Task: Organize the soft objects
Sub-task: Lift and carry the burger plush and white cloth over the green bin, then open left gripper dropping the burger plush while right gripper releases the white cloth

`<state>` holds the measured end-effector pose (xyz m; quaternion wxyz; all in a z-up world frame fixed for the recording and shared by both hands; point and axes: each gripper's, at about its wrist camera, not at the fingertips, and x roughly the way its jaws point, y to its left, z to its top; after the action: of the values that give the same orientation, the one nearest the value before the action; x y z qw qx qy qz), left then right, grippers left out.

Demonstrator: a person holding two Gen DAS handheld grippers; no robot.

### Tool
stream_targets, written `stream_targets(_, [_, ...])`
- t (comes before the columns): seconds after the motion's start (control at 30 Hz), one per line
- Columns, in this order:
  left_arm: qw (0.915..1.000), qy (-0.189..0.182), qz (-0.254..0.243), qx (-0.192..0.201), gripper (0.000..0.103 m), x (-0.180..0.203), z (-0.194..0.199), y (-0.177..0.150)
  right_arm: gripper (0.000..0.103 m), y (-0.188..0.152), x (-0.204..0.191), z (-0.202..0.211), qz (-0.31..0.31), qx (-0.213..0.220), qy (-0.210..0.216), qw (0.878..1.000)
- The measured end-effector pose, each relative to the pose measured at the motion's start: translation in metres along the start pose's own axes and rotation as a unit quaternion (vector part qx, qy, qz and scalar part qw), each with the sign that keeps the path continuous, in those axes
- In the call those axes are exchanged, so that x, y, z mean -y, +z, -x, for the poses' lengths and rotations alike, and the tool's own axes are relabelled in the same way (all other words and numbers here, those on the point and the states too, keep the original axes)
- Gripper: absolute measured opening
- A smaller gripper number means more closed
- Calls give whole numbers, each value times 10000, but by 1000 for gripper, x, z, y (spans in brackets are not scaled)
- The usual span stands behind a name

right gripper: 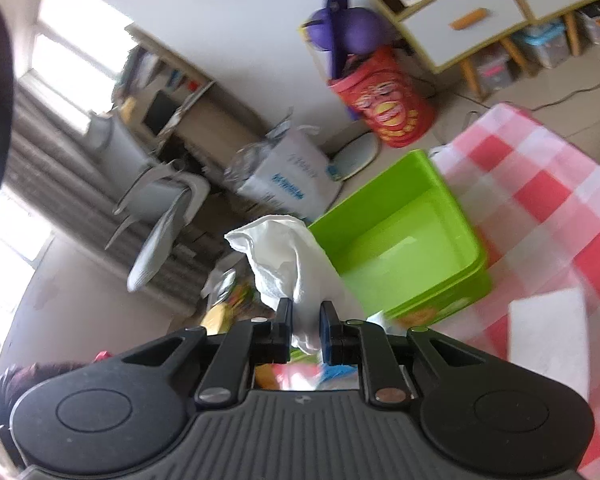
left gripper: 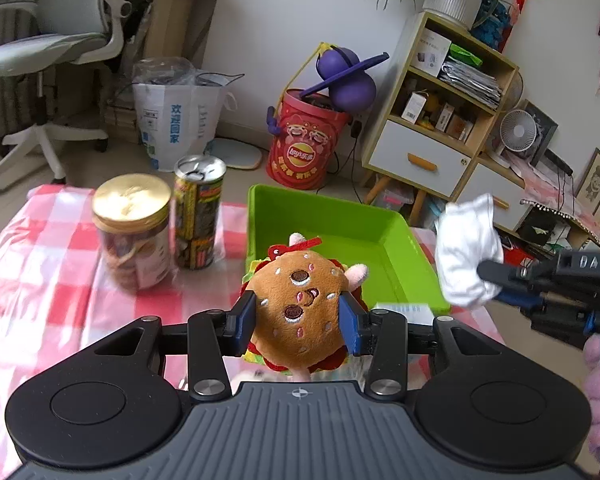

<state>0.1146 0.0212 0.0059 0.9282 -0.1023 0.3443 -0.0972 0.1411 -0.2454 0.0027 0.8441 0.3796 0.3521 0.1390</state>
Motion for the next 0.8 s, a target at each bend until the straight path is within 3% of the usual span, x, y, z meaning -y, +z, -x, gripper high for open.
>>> stream_targets(0.2, [9999,-23,-84,78,44,9,-41,18,0,27,30,-26,-118,41,-263,9996])
stream_targets(0.43, [9998,88,-131,-75,44,8,-98,19,0,32,59,-58,-141,-172,-507,9985])
stream_targets(0.8, [9993,157,-202,-280,47,0,-128,7,0,25,71,-85,22,-459,-715,9964])
